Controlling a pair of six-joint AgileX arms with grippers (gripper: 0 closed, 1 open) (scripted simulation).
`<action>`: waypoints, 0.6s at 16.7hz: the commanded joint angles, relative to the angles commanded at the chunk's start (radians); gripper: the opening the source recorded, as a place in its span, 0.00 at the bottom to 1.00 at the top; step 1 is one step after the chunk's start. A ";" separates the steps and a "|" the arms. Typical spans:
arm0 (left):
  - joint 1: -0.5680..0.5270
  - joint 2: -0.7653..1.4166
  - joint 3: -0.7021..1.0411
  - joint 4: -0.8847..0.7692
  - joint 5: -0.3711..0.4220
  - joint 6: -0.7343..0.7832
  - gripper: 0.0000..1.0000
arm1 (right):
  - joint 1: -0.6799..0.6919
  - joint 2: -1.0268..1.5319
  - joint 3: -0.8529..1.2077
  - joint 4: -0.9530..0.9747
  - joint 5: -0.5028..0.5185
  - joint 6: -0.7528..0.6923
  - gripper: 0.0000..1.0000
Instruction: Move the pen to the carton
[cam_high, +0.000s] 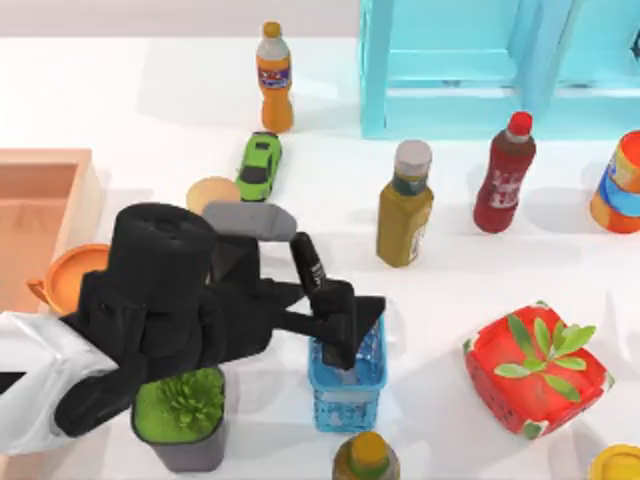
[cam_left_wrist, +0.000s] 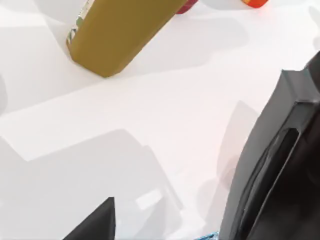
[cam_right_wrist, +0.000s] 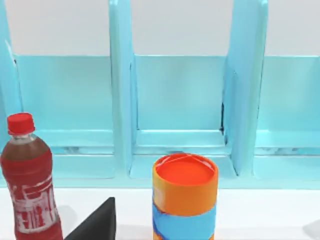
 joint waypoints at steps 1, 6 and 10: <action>-0.012 0.046 0.002 0.046 -0.010 -0.005 1.00 | 0.000 0.000 0.000 0.000 0.000 0.000 1.00; -0.041 0.152 -0.022 0.163 -0.036 -0.015 1.00 | 0.000 0.000 0.000 0.000 0.000 0.000 1.00; -0.041 0.152 -0.022 0.163 -0.036 -0.015 0.92 | 0.000 0.000 0.000 0.000 0.000 0.000 1.00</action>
